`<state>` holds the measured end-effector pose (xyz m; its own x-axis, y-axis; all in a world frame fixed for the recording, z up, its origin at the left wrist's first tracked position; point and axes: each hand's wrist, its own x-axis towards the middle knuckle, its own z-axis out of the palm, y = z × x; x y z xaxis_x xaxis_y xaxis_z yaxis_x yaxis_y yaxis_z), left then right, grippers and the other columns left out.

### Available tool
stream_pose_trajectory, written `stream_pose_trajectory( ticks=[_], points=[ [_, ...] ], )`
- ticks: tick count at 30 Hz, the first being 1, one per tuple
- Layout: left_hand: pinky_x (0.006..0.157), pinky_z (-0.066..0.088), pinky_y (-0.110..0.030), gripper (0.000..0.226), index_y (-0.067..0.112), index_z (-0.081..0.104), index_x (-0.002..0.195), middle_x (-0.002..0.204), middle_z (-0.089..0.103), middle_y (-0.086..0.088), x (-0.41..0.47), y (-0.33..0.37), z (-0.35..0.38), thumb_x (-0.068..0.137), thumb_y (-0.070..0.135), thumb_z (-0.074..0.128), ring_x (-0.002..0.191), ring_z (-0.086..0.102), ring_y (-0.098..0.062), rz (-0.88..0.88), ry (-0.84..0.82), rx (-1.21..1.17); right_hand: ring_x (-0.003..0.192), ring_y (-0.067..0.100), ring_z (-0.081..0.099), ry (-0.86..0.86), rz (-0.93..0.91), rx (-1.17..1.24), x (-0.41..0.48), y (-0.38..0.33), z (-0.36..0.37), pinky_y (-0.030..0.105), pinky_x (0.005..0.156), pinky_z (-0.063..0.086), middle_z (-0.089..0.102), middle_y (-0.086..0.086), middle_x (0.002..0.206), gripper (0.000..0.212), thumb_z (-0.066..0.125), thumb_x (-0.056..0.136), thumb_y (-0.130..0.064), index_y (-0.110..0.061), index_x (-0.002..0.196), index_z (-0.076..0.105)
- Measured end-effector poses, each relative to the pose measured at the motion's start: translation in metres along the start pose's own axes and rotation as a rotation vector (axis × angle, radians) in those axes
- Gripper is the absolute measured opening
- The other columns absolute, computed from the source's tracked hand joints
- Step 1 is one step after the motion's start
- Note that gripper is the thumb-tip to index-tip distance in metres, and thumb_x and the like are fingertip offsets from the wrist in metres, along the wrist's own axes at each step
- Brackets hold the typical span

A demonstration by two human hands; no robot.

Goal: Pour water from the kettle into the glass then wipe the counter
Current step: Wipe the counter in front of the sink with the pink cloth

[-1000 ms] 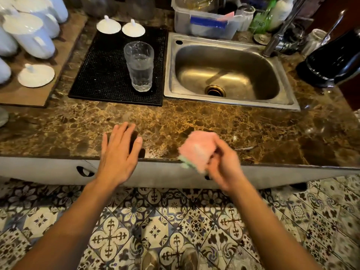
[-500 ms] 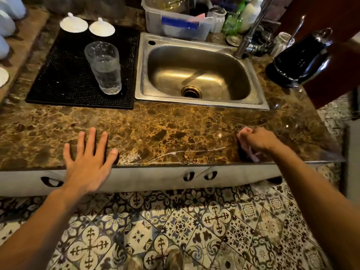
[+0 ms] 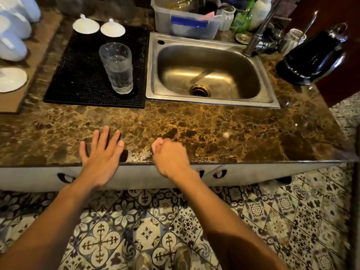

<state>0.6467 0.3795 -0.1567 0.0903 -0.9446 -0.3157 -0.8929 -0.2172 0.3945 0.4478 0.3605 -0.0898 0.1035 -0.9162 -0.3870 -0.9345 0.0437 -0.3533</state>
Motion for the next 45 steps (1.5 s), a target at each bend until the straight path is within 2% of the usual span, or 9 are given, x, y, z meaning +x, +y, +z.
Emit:
stream_pose_trajectory(
  ticks=[6, 11, 15, 22, 26, 30, 34, 41, 45],
  points=[
    [0.131, 0.012, -0.053, 0.092, 0.034, 0.050, 0.153, 0.162, 0.047, -0.004, -0.004, -0.018, -0.032, 0.088, 0.084, 0.009, 0.153, 0.036, -0.024, -0.027, -0.028, -0.547, 0.106, 0.043, 0.068, -0.100, -0.092, 0.208, -0.009, -0.091, 0.042, 0.045, 0.087, 0.055, 0.073, 0.023, 0.109, 0.034, 0.045, 0.103, -0.029, -0.006, 0.109, 0.070],
    [0.097, 0.045, -0.022, 0.067, 0.047, 0.073, 0.101, 0.123, 0.069, 0.014, -0.028, -0.019, -0.055, 0.082, 0.089, 0.024, 0.117, 0.063, -0.004, -0.101, 0.003, -0.818, 0.102, 0.038, 0.070, -0.248, 0.015, 0.772, -0.019, -0.091, 0.046, 0.044, 0.092, 0.054, 0.076, 0.022, 0.103, 0.036, 0.045, 0.105, -0.028, -0.012, 0.086, 0.071],
    [0.084, 0.051, -0.034, 0.062, 0.039, 0.084, 0.087, 0.099, 0.083, 0.009, -0.041, -0.002, -0.072, 0.084, 0.080, 0.037, 0.100, 0.075, -0.010, -0.193, -0.050, -1.006, 0.099, 0.025, 0.066, -0.344, 0.113, 1.288, -0.034, -0.071, 0.021, 0.041, 0.090, 0.052, 0.075, 0.018, 0.107, 0.025, 0.052, 0.101, -0.011, -0.003, 0.109, 0.075],
    [0.062, 0.058, -0.019, 0.047, 0.026, 0.086, 0.093, 0.095, 0.083, 0.000, -0.071, 0.073, -0.102, 0.103, 0.053, 0.049, 0.082, 0.077, -0.006, -0.126, -0.190, -1.212, 0.096, 0.021, 0.070, -0.360, 0.052, 1.505, -0.071, -0.031, -0.060, 0.037, 0.084, 0.061, 0.076, 0.010, 0.103, 0.027, 0.049, 0.107, -0.017, -0.007, 0.117, 0.072],
    [0.074, 0.052, -0.033, 0.046, 0.021, 0.078, 0.119, 0.107, 0.078, -0.006, -0.093, 0.125, -0.119, 0.105, 0.049, 0.045, 0.093, 0.070, -0.018, -0.060, -0.289, -1.251, 0.096, 0.027, 0.065, -0.318, 0.034, 1.513, -0.096, -0.003, -0.110, 0.039, 0.082, 0.061, 0.068, 0.018, 0.108, 0.031, 0.051, 0.107, -0.022, -0.004, 0.119, 0.074],
    [0.071, 0.058, -0.032, 0.039, 0.033, 0.084, 0.103, 0.096, 0.081, 0.004, -0.111, 0.177, -0.134, 0.099, 0.054, 0.051, 0.083, 0.075, -0.012, -0.014, -0.375, -1.289, 0.085, 0.018, 0.063, -0.278, 0.020, 1.559, -0.122, 0.025, -0.158, 0.034, 0.077, 0.050, 0.070, 0.012, 0.101, 0.035, 0.055, 0.105, -0.023, -0.017, 0.093, 0.087],
    [0.076, 0.064, -0.035, 0.039, 0.025, 0.082, 0.112, 0.106, 0.083, -0.006, -0.130, 0.227, -0.148, 0.090, 0.052, 0.065, 0.092, 0.078, -0.020, 0.055, -0.388, -1.301, 0.084, 0.019, 0.063, -0.231, 0.026, 1.704, -0.146, 0.056, -0.197, 0.030, 0.071, 0.050, 0.069, 0.015, 0.106, 0.031, 0.056, 0.105, -0.023, -0.009, 0.101, 0.083],
    [0.064, 0.063, -0.029, 0.029, 0.024, 0.082, 0.111, 0.110, 0.081, -0.007, -0.158, 0.301, -0.146, 0.088, 0.035, 0.069, 0.088, 0.078, -0.016, 0.148, -0.409, -1.335, 0.113, 0.028, 0.072, -0.133, -0.011, 1.942, -0.181, 0.112, -0.249, 0.044, 0.100, 0.057, 0.075, 0.020, 0.123, 0.029, 0.054, 0.106, -0.016, -0.001, 0.126, 0.067],
    [0.088, 0.060, -0.038, 0.047, 0.015, 0.072, 0.128, 0.124, 0.077, -0.016, -0.166, 0.337, -0.139, 0.082, 0.023, 0.073, 0.105, 0.075, -0.025, 0.207, -0.434, -1.316, 0.122, 0.031, 0.067, -0.053, -0.023, 1.980, -0.190, 0.145, -0.265, 0.046, 0.108, 0.052, 0.075, 0.020, 0.124, 0.027, 0.054, 0.105, -0.014, 0.001, 0.124, 0.067]
  ],
)
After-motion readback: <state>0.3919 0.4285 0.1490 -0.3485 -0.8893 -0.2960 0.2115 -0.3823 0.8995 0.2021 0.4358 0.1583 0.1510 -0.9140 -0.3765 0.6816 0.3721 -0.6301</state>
